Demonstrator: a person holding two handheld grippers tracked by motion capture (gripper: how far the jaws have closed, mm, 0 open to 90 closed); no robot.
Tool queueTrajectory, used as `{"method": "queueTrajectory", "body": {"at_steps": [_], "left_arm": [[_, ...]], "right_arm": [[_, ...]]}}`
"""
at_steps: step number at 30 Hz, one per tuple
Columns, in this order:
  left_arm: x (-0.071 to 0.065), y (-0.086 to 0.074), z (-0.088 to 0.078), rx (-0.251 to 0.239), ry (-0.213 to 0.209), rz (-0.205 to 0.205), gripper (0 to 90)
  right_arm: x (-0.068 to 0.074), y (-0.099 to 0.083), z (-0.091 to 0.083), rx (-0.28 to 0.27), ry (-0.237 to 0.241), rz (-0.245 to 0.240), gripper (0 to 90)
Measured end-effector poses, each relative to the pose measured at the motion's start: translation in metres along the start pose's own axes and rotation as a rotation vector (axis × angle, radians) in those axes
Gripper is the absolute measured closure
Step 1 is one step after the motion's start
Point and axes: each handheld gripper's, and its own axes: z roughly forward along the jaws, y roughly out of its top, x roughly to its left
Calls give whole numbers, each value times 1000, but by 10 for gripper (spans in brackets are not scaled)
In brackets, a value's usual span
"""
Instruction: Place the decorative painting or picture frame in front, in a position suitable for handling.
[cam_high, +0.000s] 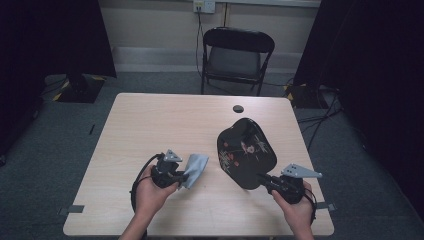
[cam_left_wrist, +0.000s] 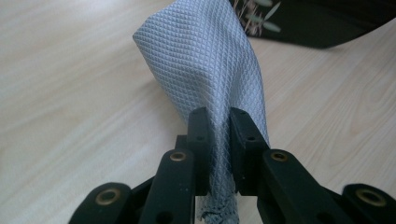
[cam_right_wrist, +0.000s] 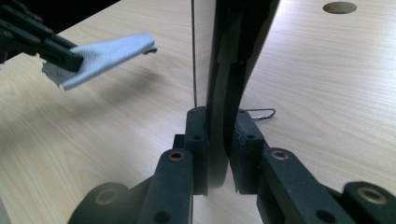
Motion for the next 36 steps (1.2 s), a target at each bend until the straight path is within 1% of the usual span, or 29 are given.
{"method": "queueTrajectory", "body": {"at_steps": [1,2,3,4,5,6,8,10,11,12,13,14,16,19,20,22,23,24,25,26,27,28,29,30,31,32,34,36], "left_arm": [[0,0,0,0,0,0,800],[-1,5,-2,-16,3,13,800],[-2,7,-2,-20,2,22,800],[-3,9,-2,-8,5,38,800],[-4,9,0,1,2,42,800],[-5,7,3,4,14,61,799],[-5,0,12,13,17,70,795],[-6,-9,22,16,16,59,789],[-6,-14,27,28,4,60,789],[-7,-18,31,32,-2,52,788],[-7,-18,31,32,-2,52,786],[-8,-23,36,42,3,55,784],[-8,-27,37,51,3,56,774],[-5,-29,36,59,13,50,756],[-1,-32,33,69,31,40,749],[3,-34,30,63,47,15,730],[5,-35,28,69,51,9,716],[6,-36,27,59,54,-5,688],[8,-37,25,61,61,-20,650],[8,-37,23,50,71,-35,611],[8,-37,23,50,71,-35,587],[8,-37,20,38,56,-45,571],[6,-36,20,22,53,-64,537],[6,-36,20,22,53,-64,515],[2,-34,23,36,54,-50,518],[0,-33,26,47,64,-43,517],[-2,-31,32,86,78,-56,508],[-5,-28,36,109,103,-53,500]], "right_arm": [[0,0,0,1,0,0,796],[0,0,0,2,0,0,795],[0,1,0,3,-1,1,796],[0,1,1,4,0,1,795],[0,2,1,5,0,-1,795],[0,2,1,5,0,-2,795],[-1,2,2,4,1,-3,795],[0,2,2,6,1,-1,796],[-1,2,2,7,2,-3,795],[-1,2,2,6,2,-2,795],[-1,2,2,6,2,-2,795],[-1,2,2,6,3,0,795],[-1,2,2,6,3,-2,795],[-1,2,2,7,3,-1,795],[-1,1,1,7,3,2,796],[-1,1,2,6,2,3,795],[-1,2,2,6,1,3,796],[-1,2,2,7,1,3,795],[-1,2,2,7,1,4,796],[0,3,2,7,1,3,796],[0,3,2,7,-1,1,796],[0,3,3,7,0,1,796],[0,2,2,7,2,-1,796],[0,2,2,7,2,-1,796],[1,2,2,7,1,1,795],[1,2,2,8,-1,2,795],[0,1,2,10,-1,4,796],[1,1,1,14,-3,5,796]]}}
